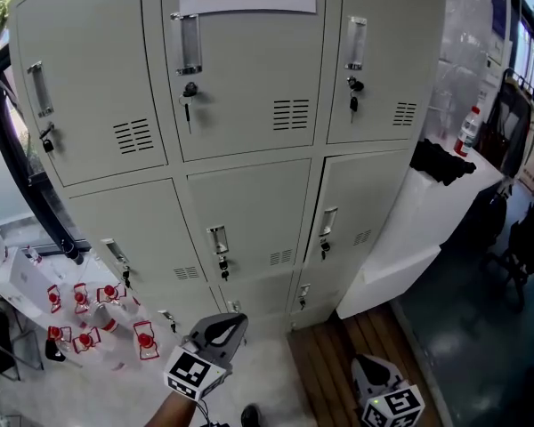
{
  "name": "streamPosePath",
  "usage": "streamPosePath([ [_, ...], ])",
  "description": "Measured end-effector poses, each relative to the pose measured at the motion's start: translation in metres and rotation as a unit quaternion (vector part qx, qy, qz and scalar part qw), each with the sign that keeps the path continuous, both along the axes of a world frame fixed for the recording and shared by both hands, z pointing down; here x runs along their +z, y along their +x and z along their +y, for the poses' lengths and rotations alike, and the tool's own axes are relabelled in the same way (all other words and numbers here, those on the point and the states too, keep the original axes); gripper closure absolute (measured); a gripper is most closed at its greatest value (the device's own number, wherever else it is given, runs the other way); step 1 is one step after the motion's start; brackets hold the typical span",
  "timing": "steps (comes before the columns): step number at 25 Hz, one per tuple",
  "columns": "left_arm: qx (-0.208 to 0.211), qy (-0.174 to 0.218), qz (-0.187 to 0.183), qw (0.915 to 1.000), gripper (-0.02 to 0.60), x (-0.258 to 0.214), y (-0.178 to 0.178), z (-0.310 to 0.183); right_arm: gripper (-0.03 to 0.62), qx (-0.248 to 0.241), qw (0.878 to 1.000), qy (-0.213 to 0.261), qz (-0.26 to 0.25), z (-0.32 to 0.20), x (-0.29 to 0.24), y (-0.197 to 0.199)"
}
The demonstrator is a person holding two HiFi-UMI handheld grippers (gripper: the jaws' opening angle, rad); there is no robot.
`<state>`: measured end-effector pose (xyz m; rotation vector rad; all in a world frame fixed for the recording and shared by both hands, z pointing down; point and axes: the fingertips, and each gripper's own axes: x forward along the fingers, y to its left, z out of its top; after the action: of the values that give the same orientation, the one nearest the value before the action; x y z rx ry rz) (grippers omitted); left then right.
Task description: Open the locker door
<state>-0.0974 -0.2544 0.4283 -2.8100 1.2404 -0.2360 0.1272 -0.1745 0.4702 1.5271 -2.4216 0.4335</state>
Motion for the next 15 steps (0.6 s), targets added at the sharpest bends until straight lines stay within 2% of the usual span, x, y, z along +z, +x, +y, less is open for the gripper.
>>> streamPosePath([
  [7,-0.005,-0.003,0.005,1.0,0.563,0.004,-0.009,-0.024,0.556,0.014,1.0,-0.014,0.001,-0.008,0.009,0.0],
  [15,-0.033,-0.016,0.005,0.9993,0.563,0.021,-0.03,-0.062,0.556,0.026,0.999,-0.032,0.002,-0.017,0.026,-0.005],
])
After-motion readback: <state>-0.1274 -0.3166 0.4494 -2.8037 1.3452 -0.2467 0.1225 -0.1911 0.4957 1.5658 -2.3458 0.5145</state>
